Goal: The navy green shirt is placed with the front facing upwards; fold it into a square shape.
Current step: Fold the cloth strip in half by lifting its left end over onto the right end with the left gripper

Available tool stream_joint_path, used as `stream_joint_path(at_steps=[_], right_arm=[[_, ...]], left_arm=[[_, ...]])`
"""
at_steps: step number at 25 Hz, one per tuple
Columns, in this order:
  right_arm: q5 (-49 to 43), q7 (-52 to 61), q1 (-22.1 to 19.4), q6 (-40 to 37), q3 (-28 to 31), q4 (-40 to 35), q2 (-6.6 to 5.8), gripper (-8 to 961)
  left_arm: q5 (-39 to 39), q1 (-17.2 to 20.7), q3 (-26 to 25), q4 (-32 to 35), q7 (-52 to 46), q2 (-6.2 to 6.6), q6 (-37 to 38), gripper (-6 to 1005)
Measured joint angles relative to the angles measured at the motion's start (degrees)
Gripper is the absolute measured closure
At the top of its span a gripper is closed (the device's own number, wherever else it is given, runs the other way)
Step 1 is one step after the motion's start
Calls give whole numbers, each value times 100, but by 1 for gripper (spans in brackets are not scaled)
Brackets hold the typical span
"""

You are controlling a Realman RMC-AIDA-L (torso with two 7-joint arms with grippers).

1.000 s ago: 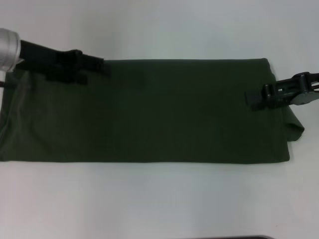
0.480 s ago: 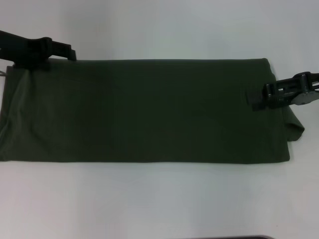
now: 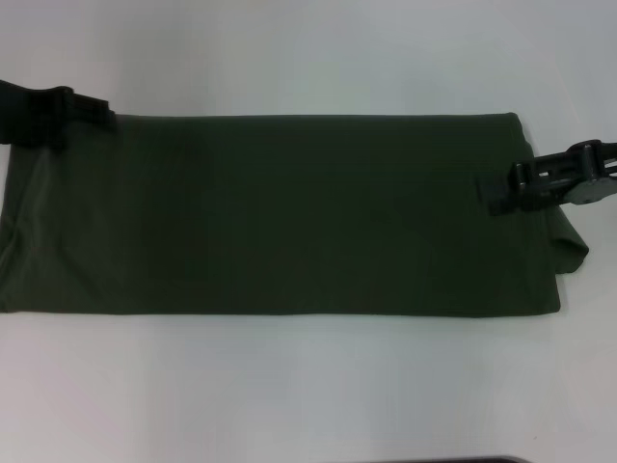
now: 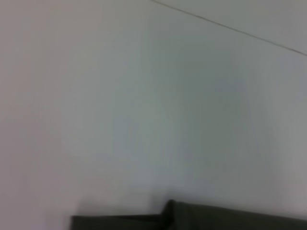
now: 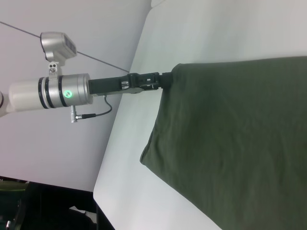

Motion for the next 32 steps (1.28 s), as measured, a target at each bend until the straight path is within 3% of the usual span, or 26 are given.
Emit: stream_joint_path(at_steps=[5,10,12,15,19,27,32], right_arm=[[-9,7,-16,11,16,0,-46,102],[4,11,-15,-7,90,0,-88,102],[5,15,-13,-9,134,0,-98,102],[5,16,-15,-21,153,0,-103,102],[6,16,-14,-37,156,0,-104,102],[0,-29,-59,-49,158,-34,-104,102],[-7,-41,-73,-23,158,-43,-106,102]], left_arm=[[-24,101,-127,118,-48,125,170,180],[-541,134,-919,342,614,271,1362,180],[-763,145,-1012,354,762,323,1935,180],[-821,180,-923,391,858,214,2452,181],[-809,308,-872,586,943,54,2499,181],[-311,370,-736,633,571,499,2493,181],[190,300,-355,641,553,566,2471,181]])
